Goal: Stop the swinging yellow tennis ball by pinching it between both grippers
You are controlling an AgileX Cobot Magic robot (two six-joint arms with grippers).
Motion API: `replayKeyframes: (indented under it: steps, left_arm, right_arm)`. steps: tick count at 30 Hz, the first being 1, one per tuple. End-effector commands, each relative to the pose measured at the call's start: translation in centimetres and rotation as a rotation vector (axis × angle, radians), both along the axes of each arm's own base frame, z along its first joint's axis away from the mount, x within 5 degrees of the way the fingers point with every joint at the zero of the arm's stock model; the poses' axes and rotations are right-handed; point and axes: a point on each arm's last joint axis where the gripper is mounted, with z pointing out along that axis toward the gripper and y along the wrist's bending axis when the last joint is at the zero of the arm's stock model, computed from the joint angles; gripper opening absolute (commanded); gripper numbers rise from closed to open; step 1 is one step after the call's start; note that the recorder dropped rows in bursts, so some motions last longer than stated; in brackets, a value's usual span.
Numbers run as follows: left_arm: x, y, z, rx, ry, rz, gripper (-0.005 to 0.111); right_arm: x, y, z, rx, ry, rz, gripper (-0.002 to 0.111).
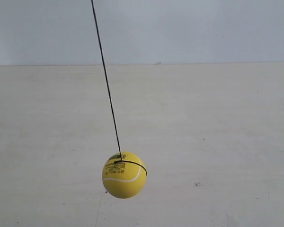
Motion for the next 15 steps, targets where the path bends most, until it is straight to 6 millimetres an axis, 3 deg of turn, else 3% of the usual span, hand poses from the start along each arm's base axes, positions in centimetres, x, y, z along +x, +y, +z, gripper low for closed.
replayKeyframes:
  steps: [1,15]
  left_arm:
    - [0.0,-0.04,-0.08,-0.007,-0.002,-0.003,0.005]
    - [0.0,-0.04,-0.08,-0.007,-0.002,-0.003,0.005]
  right_arm:
    - [-0.01,-0.02,0.15,-0.002,-0.019,-0.003,0.0]
    - [-0.01,-0.02,0.17,-0.001,-0.022,-0.003,0.0]
